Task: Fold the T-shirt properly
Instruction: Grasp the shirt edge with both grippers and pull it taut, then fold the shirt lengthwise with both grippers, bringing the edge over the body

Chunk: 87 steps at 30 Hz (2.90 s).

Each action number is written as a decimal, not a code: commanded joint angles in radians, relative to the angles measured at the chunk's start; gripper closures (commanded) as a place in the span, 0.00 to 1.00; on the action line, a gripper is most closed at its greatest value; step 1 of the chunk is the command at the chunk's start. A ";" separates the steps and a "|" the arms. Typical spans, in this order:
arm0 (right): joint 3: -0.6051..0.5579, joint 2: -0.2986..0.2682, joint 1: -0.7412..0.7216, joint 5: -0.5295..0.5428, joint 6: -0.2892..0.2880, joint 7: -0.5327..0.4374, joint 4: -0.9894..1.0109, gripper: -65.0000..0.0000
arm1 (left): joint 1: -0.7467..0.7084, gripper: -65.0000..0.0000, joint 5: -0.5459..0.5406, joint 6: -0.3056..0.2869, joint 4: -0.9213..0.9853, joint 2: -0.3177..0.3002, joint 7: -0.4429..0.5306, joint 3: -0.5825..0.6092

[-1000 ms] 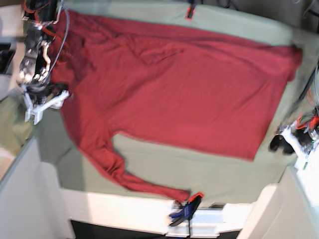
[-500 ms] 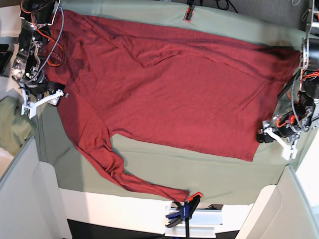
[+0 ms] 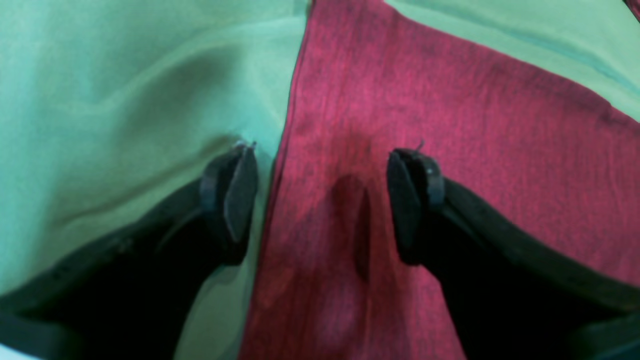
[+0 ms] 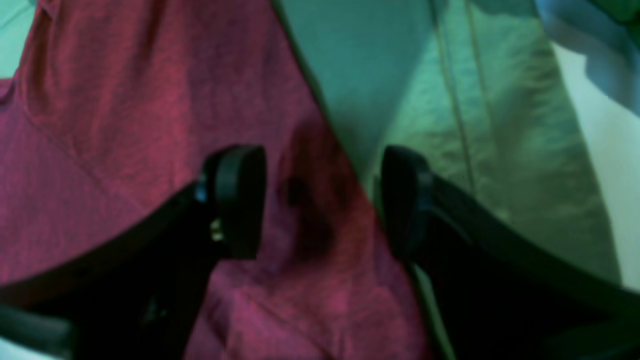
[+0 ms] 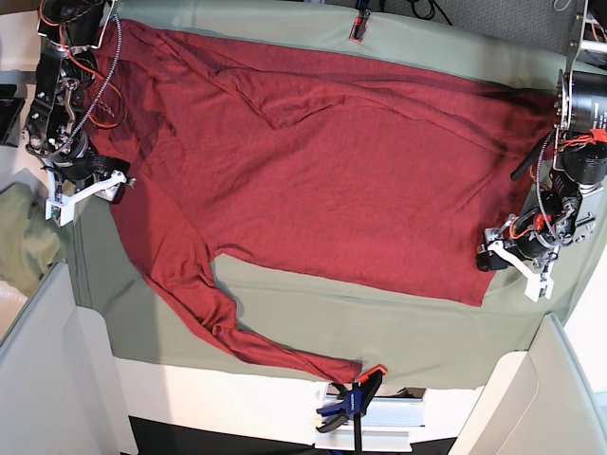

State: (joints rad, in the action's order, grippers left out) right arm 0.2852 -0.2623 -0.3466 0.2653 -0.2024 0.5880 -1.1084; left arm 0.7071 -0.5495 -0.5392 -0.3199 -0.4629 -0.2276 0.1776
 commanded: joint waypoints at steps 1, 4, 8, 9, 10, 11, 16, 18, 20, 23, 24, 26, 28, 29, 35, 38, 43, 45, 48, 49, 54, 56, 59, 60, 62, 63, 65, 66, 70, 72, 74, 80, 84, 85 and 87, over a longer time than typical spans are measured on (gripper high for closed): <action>0.003 -0.009 -0.027 0.005 -0.009 -0.019 -0.015 0.44 | 0.027 0.33 -0.010 -0.028 -0.007 -0.003 -0.005 0.000; 0.003 -0.009 -0.027 0.002 -0.011 -0.038 -0.001 0.44 | 0.027 0.33 -0.011 -0.030 -0.007 -0.003 -0.016 0.000; 0.003 -0.008 -0.027 -0.007 -0.014 -0.082 0.053 0.44 | 0.027 0.33 -0.011 -0.031 -0.007 -0.003 -0.036 0.000; 0.003 -0.008 -0.028 -0.007 -0.024 -0.088 0.061 0.44 | 0.027 0.33 -0.011 -0.031 -0.007 -0.003 -0.039 0.000; 0.003 -0.008 -0.028 -0.007 -0.040 -0.096 0.068 0.44 | 0.027 0.33 -0.011 -0.031 -0.007 -0.002 -0.039 0.000; 0.003 -0.008 -0.029 -0.007 -0.046 -0.098 0.074 0.44 | 0.027 0.33 -0.011 -0.034 -0.007 -0.002 -0.039 0.000; 0.003 -0.006 -0.030 0.036 -0.092 -0.098 0.082 0.44 | 0.027 0.33 -0.011 -0.034 -0.007 -0.003 -0.047 0.000; 0.002 -0.003 -0.030 0.050 -0.101 -0.098 0.082 0.44 | 0.027 0.33 -0.011 -0.034 -0.007 -0.003 -0.050 0.000; 0.002 0.000 -0.030 0.059 -0.101 -0.097 0.082 0.44 | 0.027 0.33 -0.011 -0.039 -0.007 -0.003 -0.058 0.000; 0.002 0.009 -0.030 0.060 -0.102 -0.095 0.082 0.44 | 0.027 0.33 -0.014 -0.106 -0.007 -0.003 -0.057 0.000; 0.002 0.014 -0.030 0.061 -0.102 -0.093 0.082 0.44 | 0.027 0.33 -0.020 -0.125 -0.007 -0.003 -0.058 0.000; 0.002 0.025 -0.030 0.060 -0.117 -0.090 0.082 0.44 | 0.027 0.33 -0.041 -0.145 -0.007 -0.003 -0.063 0.000; 0.002 0.035 -0.030 0.061 -0.119 -0.090 0.082 0.44 | 0.027 0.36 -0.042 -0.147 -0.007 -0.003 -0.066 0.000; 0.001 0.038 -0.030 0.060 -0.119 -0.090 0.082 0.44 | 0.027 0.40 -0.041 -0.147 -0.007 -0.003 -0.071 0.000; 0.002 0.047 -0.030 0.060 -0.119 -0.090 0.082 0.44 | 0.027 0.46 -0.042 -0.156 -0.007 -0.003 -0.084 0.000; 0.002 0.049 -0.030 0.060 -0.119 -0.090 0.082 0.51 | 0.027 0.48 -0.045 -0.159 -0.007 -0.003 -0.084 0.000; 0.002 0.049 -0.030 0.055 -0.119 -0.104 0.082 0.72 | 0.027 0.78 -0.045 -0.159 -0.007 -0.003 -0.079 0.000; 0.002 0.049 -0.030 0.037 -0.119 -0.121 0.082 0.88 | 0.027 0.90 -0.045 -0.159 -0.008 -0.003 -0.074 0.000; 0.002 0.049 -0.030 0.030 -0.119 -0.123 0.081 1.00 | 0.027 1.00 -0.045 -0.159 -0.008 -0.005 -0.067 0.000; 0.002 0.049 -0.029 0.030 -0.119 -0.117 0.078 1.00 | 0.027 1.00 -0.045 -0.159 -0.008 -0.006 -0.067 0.000; 0.002 0.048 -0.025 0.030 -0.119 -0.070 0.025 1.00 | 0.027 1.00 -0.089 -0.159 -0.008 -0.021 -0.070 0.000; 0.002 0.046 -0.021 0.030 -0.119 -0.031 -0.018 1.00 | 0.027 1.00 -0.113 -0.159 -0.008 -0.034 -0.081 0.000; 0.003 0.040 -0.021 0.030 -0.119 0.024 -0.070 1.00 | 0.023 1.00 -0.139 -0.159 -0.019 -0.053 -0.129 0.000; 0.003 0.038 -0.021 0.030 -0.119 0.035 -0.083 1.00 | 0.020 1.00 -0.151 -0.159 -0.028 -0.059 -0.152 0.000; 0.003 0.030 -0.021 0.031 -0.119 0.052 -0.103 1.00 | 0.006 1.00 -0.185 -0.159 -0.057 -0.070 -0.199 0.000; 0.003 0.026 -0.021 0.031 -0.119 0.058 -0.109 1.00 | -0.005 1.00 -0.211 -0.159 -0.078 -0.076 -0.222 0.000; 0.003 0.018 -0.020 0.031 -0.119 0.074 -0.121 1.00 | -0.032 1.00 -0.249 -0.159 -0.134 -0.087 -0.255 0.000; 0.003 0.013 -0.018 0.033 -0.119 0.082 -0.128 1.00 | -0.048 1.00 -0.263 -0.159 -0.167 -0.095 -0.267 0.000; 0.003 0.008 0.014 0.040 -0.120 0.121 -0.164 1.00 | -0.118 1.00 -0.283 -0.159 -0.299 -0.133 -0.294 0.000; 0.003 0.007 0.046 0.050 -0.120 0.121 -0.189 1.00 | -0.152 1.00 -0.292 -0.159 -0.353 -0.157 -0.301 0.000; 0.003 0.007 0.080 0.053 -0.120 0.121 -0.219 1.00 | -0.183 1.00 -0.304 -0.159 -0.397 -0.183 -0.306 0.000; 0.003 0.007 0.181 0.053 -0.119 0.123 -0.320 1.00 | -0.262 1.00 -0.308 -0.159 -0.491 -0.246 -0.311 0.000; 0.003 0.007 0.229 0.053 -0.119 0.128 -0.361 1.00 | -0.306 1.00 -0.346 -0.159 -0.538 -0.281 -0.331 0.000; 0.004 0.007 0.241 0.052 -0.120 0.128 -0.371 1.00 | -0.315 1.00 -0.355 -0.159 -0.551 -0.290 -0.338 0.000; 0.004 0.007 0.267 0.052 -0.119 0.128 -0.393 1.00 | -0.338 1.00 -0.370 -0.159 -0.586 -0.308 -0.354 0.000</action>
State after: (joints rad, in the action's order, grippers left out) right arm 0.2848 -0.2382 -0.0662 0.3126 -0.3218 0.7338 -1.4826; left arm 0.3447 -0.9020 -0.6868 -0.8894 -0.7460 -0.5995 0.1841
